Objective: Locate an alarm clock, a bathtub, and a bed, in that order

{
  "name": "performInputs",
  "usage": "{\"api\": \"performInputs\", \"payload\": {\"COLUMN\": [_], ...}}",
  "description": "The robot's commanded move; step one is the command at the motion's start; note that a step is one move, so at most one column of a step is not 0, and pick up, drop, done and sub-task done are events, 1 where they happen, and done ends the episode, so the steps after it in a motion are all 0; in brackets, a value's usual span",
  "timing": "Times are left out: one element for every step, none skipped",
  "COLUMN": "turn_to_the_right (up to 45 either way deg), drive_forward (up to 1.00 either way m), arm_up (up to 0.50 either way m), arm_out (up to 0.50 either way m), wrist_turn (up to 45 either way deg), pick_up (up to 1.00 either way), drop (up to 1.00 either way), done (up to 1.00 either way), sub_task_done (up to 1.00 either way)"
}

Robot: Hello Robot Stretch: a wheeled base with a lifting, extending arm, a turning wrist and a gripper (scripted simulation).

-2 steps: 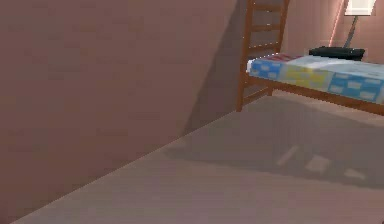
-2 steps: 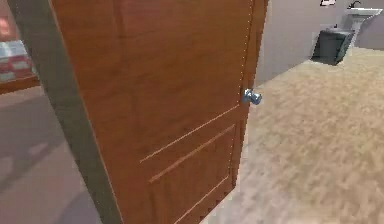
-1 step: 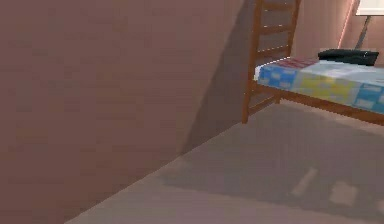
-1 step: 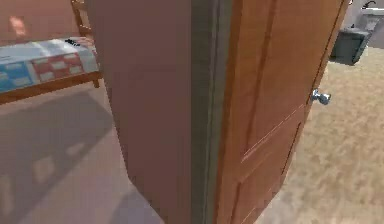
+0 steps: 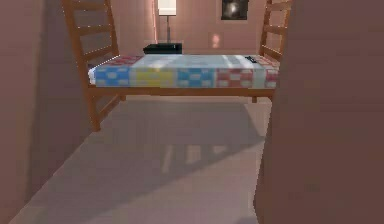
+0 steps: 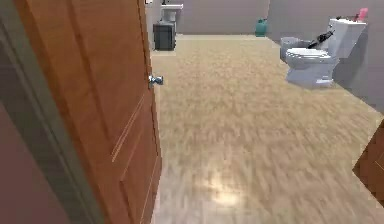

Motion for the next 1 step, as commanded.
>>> {"api": "performInputs", "payload": {"turn_to_the_right": [0.0], "drive_forward": [1.00], "arm_up": [0.00], "arm_out": [0.00], "wrist_turn": [0.0], "pick_up": [0.00], "drop": [0.00], "done": [0.00], "sub_task_done": [0.00]}}
